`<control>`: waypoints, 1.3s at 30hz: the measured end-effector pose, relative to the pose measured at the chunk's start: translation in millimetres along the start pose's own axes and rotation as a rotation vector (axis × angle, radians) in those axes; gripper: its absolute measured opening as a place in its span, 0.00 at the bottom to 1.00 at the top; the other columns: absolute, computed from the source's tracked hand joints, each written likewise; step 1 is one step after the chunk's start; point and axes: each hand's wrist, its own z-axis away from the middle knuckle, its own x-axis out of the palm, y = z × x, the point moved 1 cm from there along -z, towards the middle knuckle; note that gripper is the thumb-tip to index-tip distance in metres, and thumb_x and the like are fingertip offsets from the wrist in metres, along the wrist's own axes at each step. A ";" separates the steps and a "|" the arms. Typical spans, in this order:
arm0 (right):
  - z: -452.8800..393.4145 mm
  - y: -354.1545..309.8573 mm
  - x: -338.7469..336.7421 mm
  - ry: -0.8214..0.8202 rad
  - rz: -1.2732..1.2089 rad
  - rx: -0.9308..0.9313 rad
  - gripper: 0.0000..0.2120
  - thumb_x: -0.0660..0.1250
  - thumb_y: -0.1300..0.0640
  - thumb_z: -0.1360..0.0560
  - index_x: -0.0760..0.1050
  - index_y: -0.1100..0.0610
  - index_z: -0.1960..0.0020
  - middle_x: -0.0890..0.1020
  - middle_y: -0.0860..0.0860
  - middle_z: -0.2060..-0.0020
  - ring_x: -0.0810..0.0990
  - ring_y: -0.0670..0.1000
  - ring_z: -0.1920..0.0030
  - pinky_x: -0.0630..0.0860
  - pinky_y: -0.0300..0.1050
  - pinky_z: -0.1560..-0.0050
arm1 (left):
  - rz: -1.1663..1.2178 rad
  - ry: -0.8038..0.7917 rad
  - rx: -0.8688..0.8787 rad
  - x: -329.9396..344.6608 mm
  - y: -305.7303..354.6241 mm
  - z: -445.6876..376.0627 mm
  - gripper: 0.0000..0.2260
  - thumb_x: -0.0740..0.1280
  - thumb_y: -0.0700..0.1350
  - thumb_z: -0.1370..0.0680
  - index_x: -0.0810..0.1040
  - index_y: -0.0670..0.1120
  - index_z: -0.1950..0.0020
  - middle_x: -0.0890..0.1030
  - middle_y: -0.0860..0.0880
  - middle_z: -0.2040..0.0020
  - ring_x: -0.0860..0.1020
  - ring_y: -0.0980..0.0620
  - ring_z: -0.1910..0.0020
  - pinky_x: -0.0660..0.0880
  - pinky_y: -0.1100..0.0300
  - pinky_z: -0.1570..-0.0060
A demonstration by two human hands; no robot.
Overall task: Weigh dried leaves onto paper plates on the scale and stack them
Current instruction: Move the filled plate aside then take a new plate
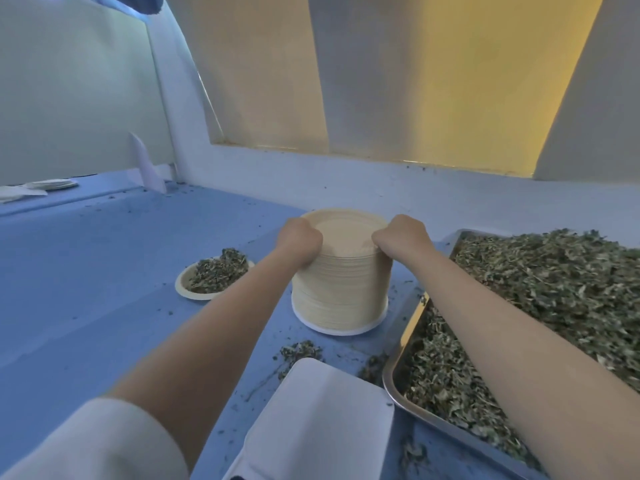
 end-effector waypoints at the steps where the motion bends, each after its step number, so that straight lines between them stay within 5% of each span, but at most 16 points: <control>1: -2.0 0.8 0.9 -0.001 -0.008 0.002 0.17 0.58 0.67 0.29 0.52 0.54 0.68 0.56 0.50 0.72 0.53 0.50 0.73 0.51 0.43 0.72 | -0.013 -0.003 0.010 -0.4 1.0 0.1 0.11 0.53 0.34 0.22 0.72 0.35 0.44 0.73 0.39 0.52 0.73 0.45 0.59 0.70 0.54 0.64; 4: -4.2 -1.7 -1.3 0.019 0.039 -0.050 0.17 0.56 0.68 0.30 0.53 0.54 0.69 0.57 0.50 0.72 0.53 0.50 0.73 0.52 0.43 0.72 | -0.070 0.006 0.026 -2.3 4.5 0.5 0.13 0.53 0.35 0.22 0.72 0.35 0.41 0.75 0.36 0.40 0.74 0.39 0.41 0.71 0.53 0.47; 9: -0.4 -11.9 -15.2 0.078 0.123 -0.111 0.15 0.55 0.68 0.29 0.55 0.55 0.70 0.60 0.52 0.72 0.57 0.51 0.73 0.54 0.43 0.73 | -0.187 0.012 0.040 -12.9 13.6 5.2 0.11 0.54 0.36 0.22 0.72 0.38 0.44 0.74 0.37 0.39 0.70 0.39 0.37 0.63 0.52 0.35; 16: 7.3 -22.8 -22.3 0.103 0.185 -0.037 0.14 0.55 0.66 0.26 0.57 0.56 0.68 0.62 0.54 0.63 0.62 0.54 0.63 0.56 0.45 0.68 | -0.202 0.050 0.061 -23.9 22.8 19.9 0.12 0.54 0.35 0.23 0.73 0.36 0.43 0.75 0.39 0.40 0.71 0.41 0.38 0.65 0.54 0.36; 19: 7.2 -24.2 -23.1 0.141 0.163 -0.057 0.16 0.55 0.69 0.28 0.57 0.55 0.70 0.61 0.52 0.72 0.58 0.51 0.71 0.54 0.43 0.71 | -0.170 0.054 0.050 -22.1 24.4 19.5 0.13 0.54 0.36 0.23 0.71 0.36 0.42 0.73 0.38 0.39 0.70 0.41 0.38 0.69 0.53 0.37; 25: 9.7 -24.1 -30.4 0.164 0.077 -0.065 0.17 0.56 0.71 0.29 0.55 0.55 0.69 0.60 0.52 0.72 0.59 0.51 0.73 0.55 0.41 0.73 | -0.042 0.057 0.055 -30.3 31.8 23.4 0.11 0.53 0.33 0.22 0.69 0.36 0.42 0.70 0.37 0.38 0.70 0.40 0.38 0.69 0.51 0.39; 27: 19.1 -24.7 -37.1 0.139 0.011 -0.060 0.15 0.57 0.70 0.29 0.57 0.55 0.69 0.62 0.53 0.72 0.66 0.53 0.68 0.60 0.41 0.71 | 0.041 0.039 0.085 -39.6 32.1 33.0 0.07 0.52 0.32 0.23 0.67 0.40 0.54 0.71 0.40 0.50 0.72 0.43 0.51 0.72 0.53 0.53; 29: 37.4 -23.5 -44.2 0.121 -0.055 -0.079 0.12 0.59 0.68 0.29 0.62 0.55 0.67 0.66 0.56 0.69 0.68 0.53 0.63 0.64 0.44 0.65 | 0.121 0.030 0.110 -50.1 30.9 49.6 0.12 0.51 0.32 0.23 0.59 0.44 0.63 0.63 0.46 0.62 0.62 0.50 0.66 0.60 0.61 0.69; 34: 115.7 -21.0 -47.7 0.076 -0.053 -0.196 0.03 0.62 0.60 0.30 0.69 0.57 0.62 0.70 0.60 0.66 0.72 0.53 0.65 0.77 0.56 0.59 | 0.247 0.038 0.138 -70.8 4.7 109.8 0.13 0.50 0.31 0.24 0.56 0.46 0.64 0.58 0.49 0.63 0.56 0.53 0.67 0.55 0.62 0.68; 36: 144.9 -17.5 -39.5 0.057 0.009 -0.217 0.07 0.62 0.57 0.29 0.72 0.61 0.60 0.72 0.69 0.61 0.72 0.58 0.66 0.76 0.61 0.58 | 0.267 0.019 0.131 -70.6 -13.6 131.8 0.12 0.49 0.30 0.26 0.56 0.46 0.64 0.58 0.49 0.64 0.56 0.52 0.67 0.55 0.62 0.68; 39: 175.5 -6.2 -18.0 0.007 0.088 -0.228 0.10 0.61 0.55 0.28 0.67 0.61 0.63 0.69 0.58 0.68 0.67 0.54 0.69 0.62 0.45 0.71 | 0.284 -0.026 0.068 -61.6 -42.3 160.2 0.08 0.50 0.31 0.26 0.59 0.44 0.60 0.60 0.48 0.64 0.58 0.51 0.66 0.60 0.60 0.64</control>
